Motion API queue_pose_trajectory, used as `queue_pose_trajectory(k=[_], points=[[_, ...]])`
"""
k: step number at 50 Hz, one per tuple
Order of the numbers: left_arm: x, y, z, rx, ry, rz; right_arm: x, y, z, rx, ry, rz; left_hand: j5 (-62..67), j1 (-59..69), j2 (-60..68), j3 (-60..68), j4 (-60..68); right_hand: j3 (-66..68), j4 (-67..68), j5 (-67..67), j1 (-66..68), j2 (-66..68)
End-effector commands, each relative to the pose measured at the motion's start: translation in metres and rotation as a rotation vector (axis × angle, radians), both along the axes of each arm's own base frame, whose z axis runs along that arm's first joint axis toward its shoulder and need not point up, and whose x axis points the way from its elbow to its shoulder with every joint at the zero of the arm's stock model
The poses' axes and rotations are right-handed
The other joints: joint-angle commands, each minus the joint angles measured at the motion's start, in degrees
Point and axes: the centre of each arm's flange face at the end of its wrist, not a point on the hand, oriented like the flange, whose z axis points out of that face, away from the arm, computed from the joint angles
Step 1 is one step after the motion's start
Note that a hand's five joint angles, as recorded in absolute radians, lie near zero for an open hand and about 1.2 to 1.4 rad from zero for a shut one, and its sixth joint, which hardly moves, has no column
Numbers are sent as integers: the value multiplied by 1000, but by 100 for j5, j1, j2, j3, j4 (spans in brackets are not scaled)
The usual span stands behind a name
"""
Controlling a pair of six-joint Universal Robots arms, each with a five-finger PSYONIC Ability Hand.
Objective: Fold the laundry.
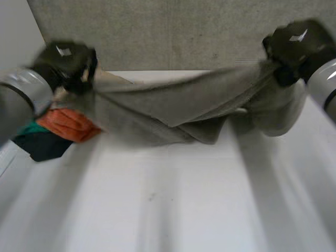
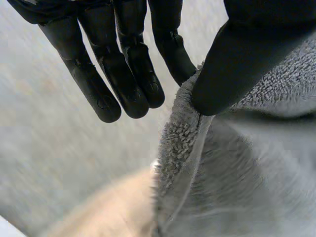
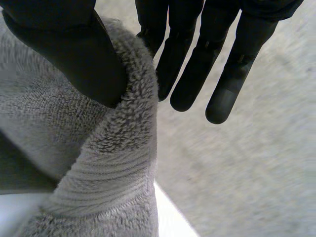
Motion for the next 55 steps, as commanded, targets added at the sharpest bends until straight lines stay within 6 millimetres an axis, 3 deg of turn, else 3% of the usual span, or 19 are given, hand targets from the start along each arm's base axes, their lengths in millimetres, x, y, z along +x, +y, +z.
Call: queue_pose_trajectory(k=[1,3,11,13,14,17,18,20,21,23,24,27,30,33,40,44,47,48,55], points=[[7,21,62,-101,133,-35,-14,10,46,-52,0,-10,1347,1322,1146,1180,1129,1179,1142,1255,1457,1229],[4,13,55,-73,126,-30,-12,8,43,-29,10,4,1347,1322,1146,1180,1129,1179,1142,1255,1457,1229],[-28,-55,-14,71,15,-43,9,-38,-15,116,54,39,1347,1322,1146,1180,1129,1179,1142,1255,1457,1229],[-33,-70,-16,49,19,-40,16,-50,-22,102,43,39,1347,1322,1146,1180,1129,1179,1142,1255,1457,1229],[-36,-84,-10,12,32,-33,21,-56,-24,87,34,39,1347,1322,1146,1180,1129,1179,1142,1255,1457,1229],[-41,-97,14,-72,87,-30,37,-79,-15,-38,-37,16,1347,1322,1146,1180,1129,1179,1142,1255,1457,1229],[-40,-100,42,-154,143,-26,41,-92,-3,-126,-93,-13,1347,1322,1146,1180,1129,1179,1142,1255,1457,1229],[-39,-99,71,-244,208,-31,43,-103,15,-232,-170,-45,1347,1322,1146,1180,1129,1179,1142,1255,1457,1229],[-40,-97,85,-288,239,-37,42,-106,25,-283,-213,-60,1347,1322,1146,1180,1129,1179,1142,1255,1457,1229],[-34,-86,135,-453,372,-39,43,-109,64,-468,-355,-84,1347,1322,1146,1180,1129,1179,1142,1255,1457,1229],[-32,-82,146,-486,408,-32,44,-108,71,-505,-379,-80,1347,1322,1146,1180,1129,1179,1142,1255,1457,1229],[-27,-76,158,-507,468,-11,49,-98,87,-565,-402,-55,1347,1322,1146,1180,1129,1179,1142,1255,1457,1229],[-28,-73,156,-477,471,0,51,-91,87,-546,-386,-39,1347,1322,1146,1180,1129,1179,1142,1255,1457,1229],[-28,-75,139,-386,441,29,50,-85,74,-462,-342,-24,1347,1322,1146,1180,1129,1179,1142,1255,1457,1229],[-20,-76,63,-60,317,72,39,-69,19,-215,-214,22,1347,1322,1146,1180,1129,1179,1142,1255,1457,1229],[-17,-71,1,100,233,56,31,-58,-35,-42,-139,44,1347,1322,1146,1180,1129,1179,1142,1255,1457,1229],[-15,-67,-34,185,193,53,28,-50,-64,46,-102,60,1347,1322,1146,1180,1129,1179,1142,1255,1457,1229],[-14,-62,-55,238,167,53,27,-44,-83,102,-76,72,1347,1322,1146,1180,1129,1179,1142,1255,1457,1229],[-12,-42,-128,409,50,23,18,-23,-161,322,43,89,1347,1322,1146,1180,1129,1179,1142,1255,1457,1229]])
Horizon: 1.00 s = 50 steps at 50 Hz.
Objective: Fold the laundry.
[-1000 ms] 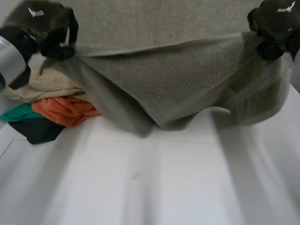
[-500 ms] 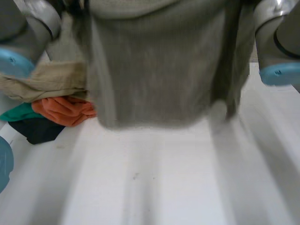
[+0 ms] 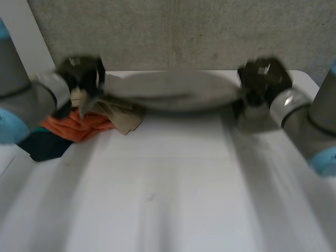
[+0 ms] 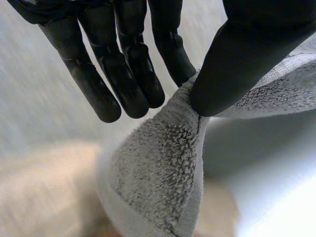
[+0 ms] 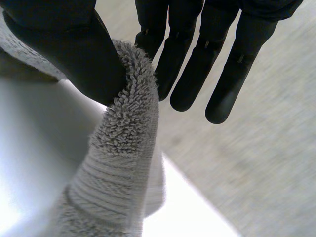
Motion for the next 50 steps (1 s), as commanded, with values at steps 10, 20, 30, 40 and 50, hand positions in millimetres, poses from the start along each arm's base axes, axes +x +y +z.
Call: queue_pose_trajectory(k=[10,20,30,40,50], points=[[3,17,-85,151,-171,-90,-20,18,-96,302,95,-6,1347,1322,1121,1156,1105,-3212,-3264,-3182,-2931,-3159],[4,19,-69,114,-161,-88,-57,11,-64,392,-95,-182,1347,1322,1121,1156,1105,-4681,-4733,-4651,-4399,-4627],[3,12,-51,59,-145,-77,-88,27,-81,620,-116,-272,1347,1322,1121,1156,1105,-4513,-4565,-4483,-4231,-4459],[0,7,-36,31,-120,-65,-90,26,-104,571,-204,-291,1347,1322,1121,1156,1105,-3453,-3505,-3423,-3171,-3400],[-1,9,-39,41,-117,-65,-70,16,-131,538,-218,-276,1347,1322,1121,1156,1105,-2228,-2280,-2198,-1947,-2175]])
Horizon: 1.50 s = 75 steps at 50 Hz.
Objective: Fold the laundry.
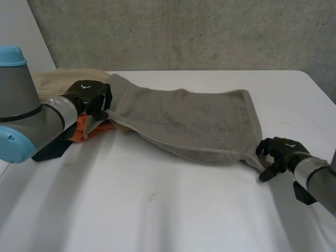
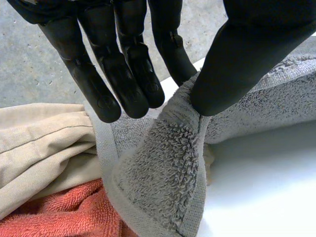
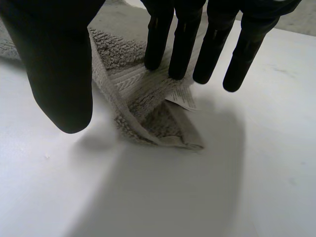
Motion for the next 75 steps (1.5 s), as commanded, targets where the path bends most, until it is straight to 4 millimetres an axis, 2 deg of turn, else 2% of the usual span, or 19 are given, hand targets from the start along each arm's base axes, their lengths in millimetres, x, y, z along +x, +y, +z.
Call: queue_pose_trajectory(k=[1,2,3,9,10,14,22,32,36,38,40,45,47,52,55,61,70,74,75], points=[[-1,2,-3,12,-2,-1,13,-11,-16,-42,-7,-16,1346,1322,1121,1156,1105,1919,1916,1900,1921,1917],[-1,3,-3,11,-3,-3,12,-15,-16,-60,-3,-44,1346,1322,1121,1156,1105,4289,4286,4270,4291,4287],[-1,3,-3,12,-5,-3,11,-17,-14,-69,0,-56,1346,1322,1121,1156,1105,4781,4778,4762,4783,4780],[-3,17,-6,64,-18,-22,1,-21,17,-180,57,-119,1346,1322,1121,1156,1105,4786,4783,4767,4788,4785],[-4,25,-9,99,-30,-32,-4,-22,33,-233,101,-102,1346,1322,1121,1156,1105,4786,4783,4767,4788,4785],[-6,50,-12,169,-94,-82,-25,-26,58,-326,294,-47,1346,1322,1121,1156,1105,4786,4783,4767,4788,4785],[-1,95,-28,282,-247,-236,-50,-28,71,-356,625,58,1346,1322,1121,1156,1105,4786,4783,4767,4788,4785],[-12,112,-56,369,-291,-304,-44,-27,62,-324,617,78,1346,1322,1121,1156,1105,4786,4783,4767,4788,4785],[-16,100,-51,334,-274,-295,-42,-28,55,-304,615,76,1346,1322,1121,1156,1105,4786,4783,4767,4788,4785],[-17,87,-37,278,-250,-281,-42,-28,52,-295,612,75,-2553,-2578,-2779,-2744,-2794,4786,4783,4767,4788,4785],[-16,76,-24,227,-233,-264,-42,-29,51,-295,610,74,-4315,-4340,-4541,-4505,-4556,4786,4783,4767,4788,4785],[-5,22,21,-10,-179,-165,-42,-32,45,-290,604,72,-5577,-5602,-5803,-5768,-5818,4786,4783,4767,4788,4785],[-1,5,29,-72,-173,-136,-41,-32,45,-291,600,71,-5582,-5607,-5808,-5772,-5823,4786,4783,4767,4788,4785],[6,-50,27,-167,-179,-47,-39,-30,42,-290,584,73,-5649,-5674,-5875,-5840,-5890,4786,4783,4767,4788,4785],[8,-68,16,-170,-204,-24,-37,-29,41,-292,574,76,-5654,-5678,-5879,-5844,-5895,4786,4783,4767,4788,4785],[7,-102,-23,-191,-334,-30,-33,-26,38,-304,571,82,-5654,-5678,-5879,-5844,-5895,4786,4783,4767,4788,4785],[7,-119,-77,-203,-533,-46,-32,-24,32,-312,569,84,-5636,-5660,-5862,-5826,-5877,4786,4783,4767,4788,4785],[17,-129,-84,-222,-579,32,-30,-24,32,-326,569,83,-165,-189,-390,-355,-406,4786,4783,4767,4788,4785],[31,-138,-80,-239,-587,116,-31,-24,33,-329,570,81,1331,1307,1105,1141,1090,4786,4783,4767,4788,4785]])
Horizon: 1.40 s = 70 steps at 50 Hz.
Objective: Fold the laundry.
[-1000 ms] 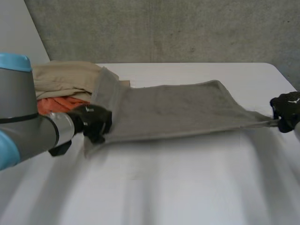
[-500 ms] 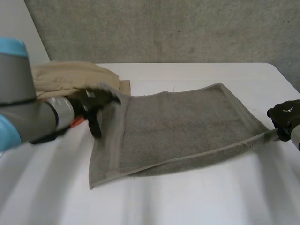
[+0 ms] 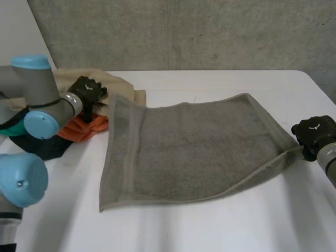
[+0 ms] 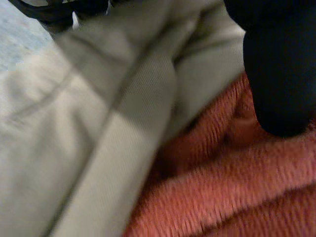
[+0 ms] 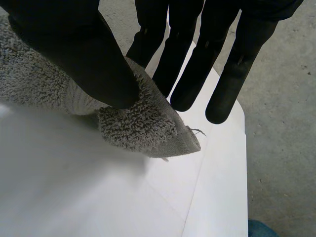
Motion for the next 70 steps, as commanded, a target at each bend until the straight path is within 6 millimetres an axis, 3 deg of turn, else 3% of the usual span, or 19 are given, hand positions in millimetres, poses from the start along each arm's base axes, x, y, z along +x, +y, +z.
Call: queue_pose_trajectory(k=[1,5,12,20,23,25,26,32,35,43,47,50,51,54,55,58,62,66,70], points=[[34,-26,-6,-103,-65,203,2,0,0,-20,-1,4,5814,5709,5794,5766,5878,1189,1148,1144,1429,1241],[78,-54,16,-302,-84,483,3,0,1,-27,-2,9,5814,5709,5794,5767,5878,1189,1148,1144,1429,1241],[123,-80,25,-474,-263,576,9,4,1,-26,-12,26,5814,5709,5794,5767,5878,1189,1148,1144,1429,1241],[101,-67,31,-391,-105,514,12,5,2,-28,-13,35,5814,5709,5794,5767,5878,1189,1148,1144,1429,1241],[90,-62,37,-361,-11,441,12,5,5,-35,-15,34,2578,2474,2558,2531,2642,1189,1148,1144,1429,1241],[81,-58,40,-334,47,382,11,6,7,-41,-18,33,-324,-429,-344,-372,-260,1189,1148,1144,1429,1241],[79,-57,42,-325,70,366,11,6,8,-45,-20,31,-973,-1078,-993,-1021,-909,1189,1148,1144,1429,1241],[61,-37,50,-199,160,275,10,6,14,-61,-38,31,-1186,-1291,-1206,-1233,-1122,1189,1148,1144,1429,1241],[56,-24,60,-130,197,259,9,5,17,-66,-48,28,-1186,-1291,-1206,-1233,-1122,1189,1148,1144,1429,1241],[42,25,111,-34,262,224,10,5,27,-94,-59,33,-1186,-1291,-1206,-1233,-1122,1189,1148,1144,1429,1241],[28,69,138,5,284,172,11,3,29,-103,-59,36,-1186,-1291,-1206,-1233,-1122,1189,1148,1144,1429,1241],[22,94,141,53,287,146,11,2,31,-107,-60,33,-1186,-1291,-1206,-1233,-1122,1189,1148,1144,1429,1241],[19,111,140,89,288,126,12,2,31,-104,-61,34,-1186,-1291,-1206,-1233,-1122,1189,1148,1144,1429,1241],[14,137,132,156,287,87,12,2,31,-102,-65,34,-1186,-1291,-1206,-1233,-1122,1189,1148,1144,1429,1241],[11,154,125,205,284,62,13,2,31,-101,-68,35,-816,-921,-836,-863,-752,1189,1148,1144,1429,1241],[9,180,112,278,272,22,13,2,31,-98,-73,36,44,-61,24,-3,108,1189,1148,1144,1429,1241],[5,226,79,421,241,-35,15,3,29,-88,-72,41,1404,1299,1384,1356,1468,1189,1148,1144,1429,1241],[5,254,51,491,212,-67,16,4,26,-77,-72,45,1945,1841,1925,1898,2010,1189,1148,1144,1429,1241],[5,269,29,486,183,-90,17,5,23,-68,-72,48,1964,1859,1944,1916,2028,1189,1148,1144,1429,1241]])
